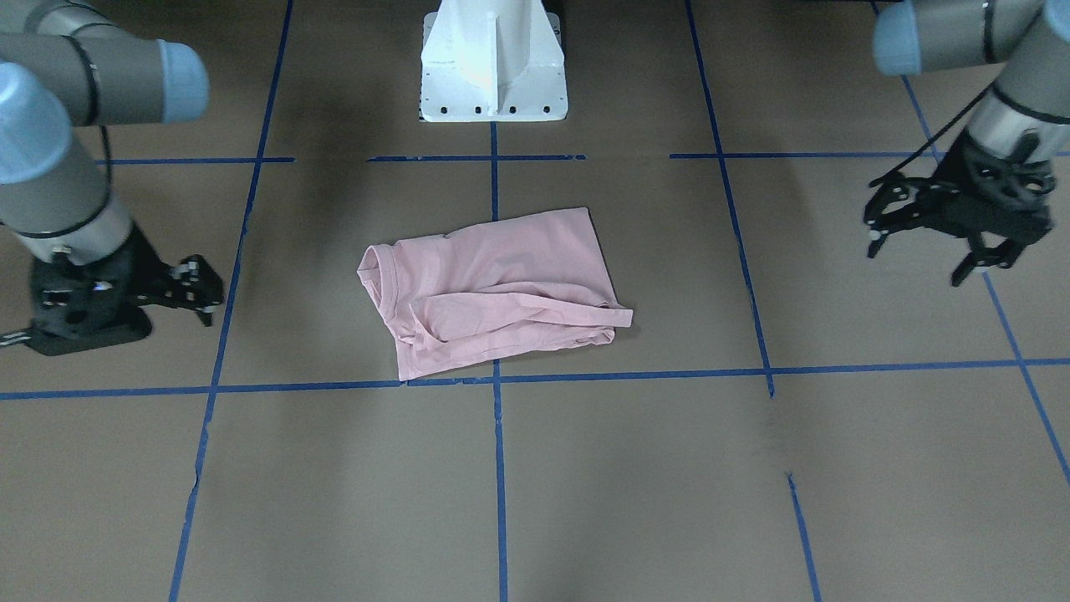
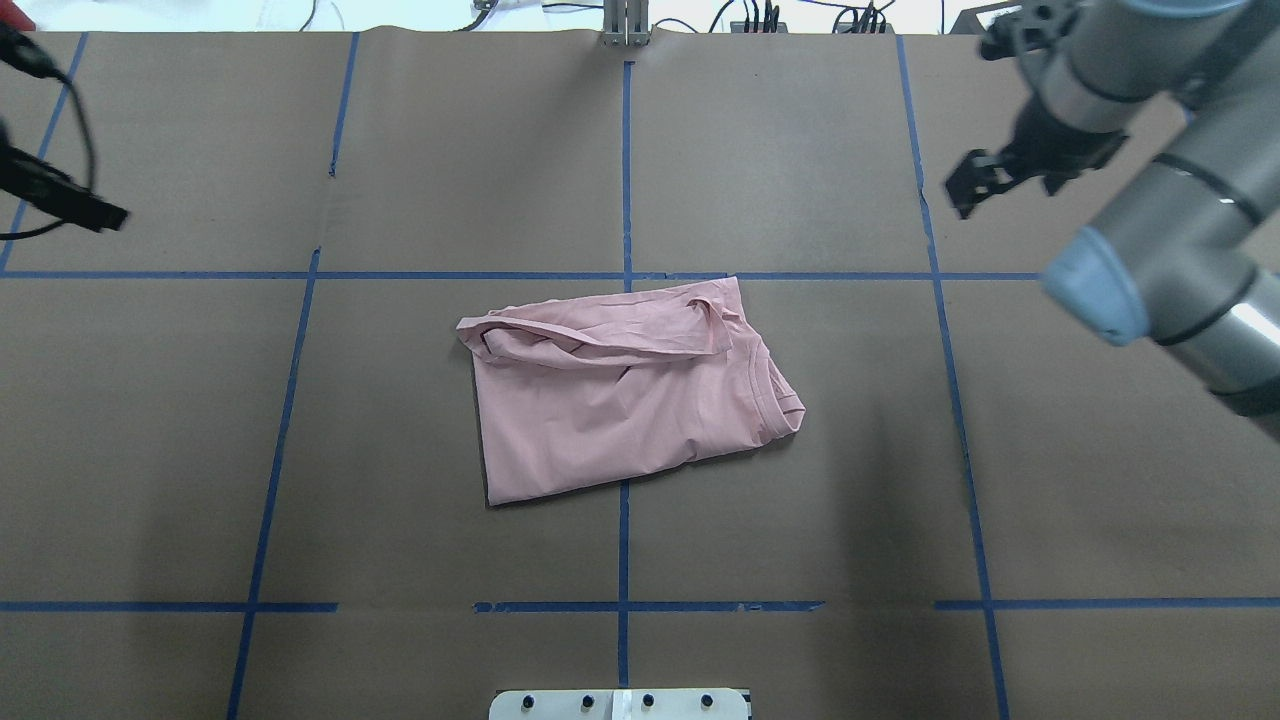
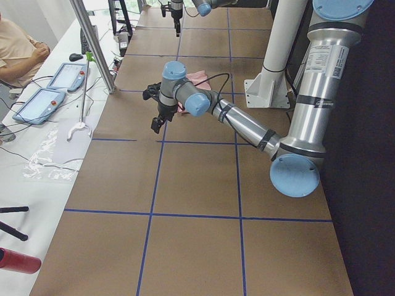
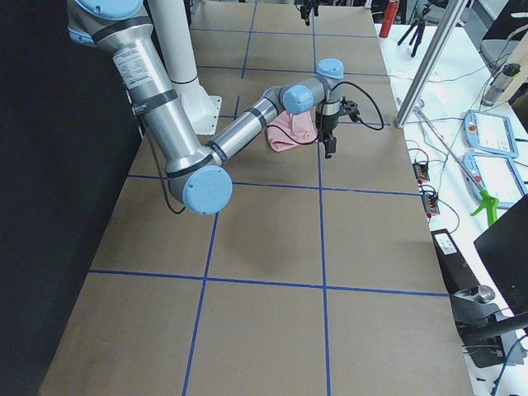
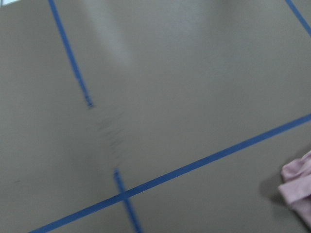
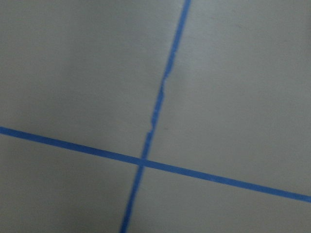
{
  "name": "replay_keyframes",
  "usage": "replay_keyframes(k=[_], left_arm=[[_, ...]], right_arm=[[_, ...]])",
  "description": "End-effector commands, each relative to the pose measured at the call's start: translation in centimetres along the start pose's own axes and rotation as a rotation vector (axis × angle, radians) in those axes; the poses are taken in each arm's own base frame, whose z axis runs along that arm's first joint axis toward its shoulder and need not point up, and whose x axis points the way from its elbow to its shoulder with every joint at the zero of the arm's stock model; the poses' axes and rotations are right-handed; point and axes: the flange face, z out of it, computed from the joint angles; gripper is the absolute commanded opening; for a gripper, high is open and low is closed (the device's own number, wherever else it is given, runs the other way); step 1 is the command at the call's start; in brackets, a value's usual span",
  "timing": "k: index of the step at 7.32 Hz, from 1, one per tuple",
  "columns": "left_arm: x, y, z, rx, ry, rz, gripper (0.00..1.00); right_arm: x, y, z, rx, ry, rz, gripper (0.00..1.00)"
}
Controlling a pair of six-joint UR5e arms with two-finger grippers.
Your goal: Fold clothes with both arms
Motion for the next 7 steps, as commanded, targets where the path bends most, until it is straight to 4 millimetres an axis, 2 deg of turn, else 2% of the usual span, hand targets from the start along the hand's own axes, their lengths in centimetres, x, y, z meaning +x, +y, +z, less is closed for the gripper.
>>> replay_keyframes(k=[1,2,4,5,6,7], left_arm=[[-6.7,9.2,1.1,-0.104,-0.029,-0.070,1.00],[-9.2,11.2,4.5,-0.180,-0.031,-0.120,1.00],[-14.6,13.2,1.4,-0.150,-0.056,-0.243,1.00],[-16.0,14.6,0.9,-0.145,0.004,-0.282,1.00],[-19.3,19.0,1.1,-0.160,0.045,-0.252,1.00],[-20.3,20.5,2.4,-0.189,0.063,-0.245,1.00]], right_arm=[[12.7,8.0,4.8,-0.121,0.065,0.054,1.00],[14.9,9.5,5.4,-0.120,0.072,0.068,1.00],[18.0,11.1,4.9,-0.120,0.036,0.129,1.00],[21.2,12.6,3.6,-0.119,-0.034,0.175,1.00],[26.1,15.8,2.7,-0.113,-0.075,0.158,1.00],[30.1,18.5,1.3,-0.088,-0.074,0.154,1.00]])
